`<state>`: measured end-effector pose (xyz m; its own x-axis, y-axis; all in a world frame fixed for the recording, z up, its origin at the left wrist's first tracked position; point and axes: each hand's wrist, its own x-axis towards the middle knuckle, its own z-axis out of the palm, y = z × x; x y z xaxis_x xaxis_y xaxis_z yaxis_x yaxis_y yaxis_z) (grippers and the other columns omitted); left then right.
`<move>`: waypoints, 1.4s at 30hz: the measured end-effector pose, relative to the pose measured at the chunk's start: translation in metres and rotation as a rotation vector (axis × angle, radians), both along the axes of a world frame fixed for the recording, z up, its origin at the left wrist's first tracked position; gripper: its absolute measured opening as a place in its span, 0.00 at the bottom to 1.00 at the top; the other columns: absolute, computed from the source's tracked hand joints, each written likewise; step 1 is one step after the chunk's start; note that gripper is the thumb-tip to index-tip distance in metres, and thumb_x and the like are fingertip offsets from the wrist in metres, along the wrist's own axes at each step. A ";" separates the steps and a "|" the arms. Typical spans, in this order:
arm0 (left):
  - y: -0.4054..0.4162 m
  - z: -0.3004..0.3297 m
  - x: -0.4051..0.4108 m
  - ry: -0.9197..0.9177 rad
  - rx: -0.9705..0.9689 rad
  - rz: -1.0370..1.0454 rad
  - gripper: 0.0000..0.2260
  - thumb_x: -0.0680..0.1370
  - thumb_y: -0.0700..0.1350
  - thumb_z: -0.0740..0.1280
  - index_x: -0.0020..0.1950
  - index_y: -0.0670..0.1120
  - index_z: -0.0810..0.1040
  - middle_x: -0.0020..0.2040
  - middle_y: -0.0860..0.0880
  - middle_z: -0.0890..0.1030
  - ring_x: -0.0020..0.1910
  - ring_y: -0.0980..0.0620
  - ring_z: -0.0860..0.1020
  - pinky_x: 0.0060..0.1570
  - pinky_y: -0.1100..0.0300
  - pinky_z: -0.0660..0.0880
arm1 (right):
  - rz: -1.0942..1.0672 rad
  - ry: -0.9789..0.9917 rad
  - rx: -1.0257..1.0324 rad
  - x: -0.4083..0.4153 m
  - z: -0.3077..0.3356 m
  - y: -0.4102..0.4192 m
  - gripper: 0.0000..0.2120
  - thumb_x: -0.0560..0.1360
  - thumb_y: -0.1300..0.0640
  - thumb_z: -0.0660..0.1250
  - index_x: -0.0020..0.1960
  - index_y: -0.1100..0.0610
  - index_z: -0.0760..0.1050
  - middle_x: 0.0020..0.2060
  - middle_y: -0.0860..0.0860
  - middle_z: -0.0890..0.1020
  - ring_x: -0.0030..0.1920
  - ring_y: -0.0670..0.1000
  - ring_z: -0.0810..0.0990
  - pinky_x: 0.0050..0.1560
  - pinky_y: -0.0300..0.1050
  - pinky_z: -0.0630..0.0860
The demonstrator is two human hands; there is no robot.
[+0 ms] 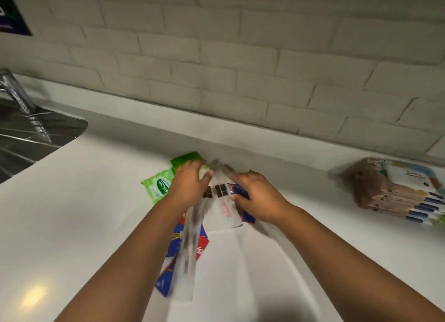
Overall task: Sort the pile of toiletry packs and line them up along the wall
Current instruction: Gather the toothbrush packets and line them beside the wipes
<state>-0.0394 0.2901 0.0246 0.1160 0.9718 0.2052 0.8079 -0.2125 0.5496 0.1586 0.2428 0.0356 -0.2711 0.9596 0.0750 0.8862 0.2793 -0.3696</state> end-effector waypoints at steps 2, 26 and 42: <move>0.006 -0.008 -0.030 0.016 0.009 0.062 0.17 0.78 0.52 0.63 0.64 0.45 0.74 0.61 0.43 0.76 0.60 0.41 0.73 0.59 0.51 0.69 | 0.004 0.010 -0.020 -0.026 -0.007 0.004 0.26 0.76 0.44 0.65 0.71 0.49 0.67 0.66 0.50 0.73 0.68 0.53 0.67 0.67 0.47 0.64; -0.051 -0.049 -0.157 0.035 -0.039 0.150 0.24 0.73 0.52 0.71 0.64 0.40 0.75 0.63 0.40 0.74 0.60 0.40 0.72 0.60 0.50 0.68 | 0.240 0.048 0.013 -0.173 -0.028 0.007 0.21 0.78 0.55 0.64 0.70 0.56 0.69 0.68 0.53 0.72 0.70 0.53 0.65 0.71 0.43 0.57; -0.098 -0.045 -0.224 -0.070 -0.134 0.189 0.19 0.73 0.47 0.72 0.63 0.46 0.76 0.62 0.49 0.77 0.60 0.46 0.74 0.59 0.54 0.70 | 0.440 -0.044 -0.001 -0.232 -0.036 -0.011 0.26 0.78 0.55 0.63 0.75 0.54 0.63 0.75 0.52 0.62 0.75 0.55 0.57 0.73 0.47 0.55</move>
<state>-0.2638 0.1923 -0.0203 -0.0802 0.9940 0.0742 0.7854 0.0172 0.6188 -0.0737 0.2317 -0.0003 -0.6570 0.7519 0.0536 0.6975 0.6334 -0.3351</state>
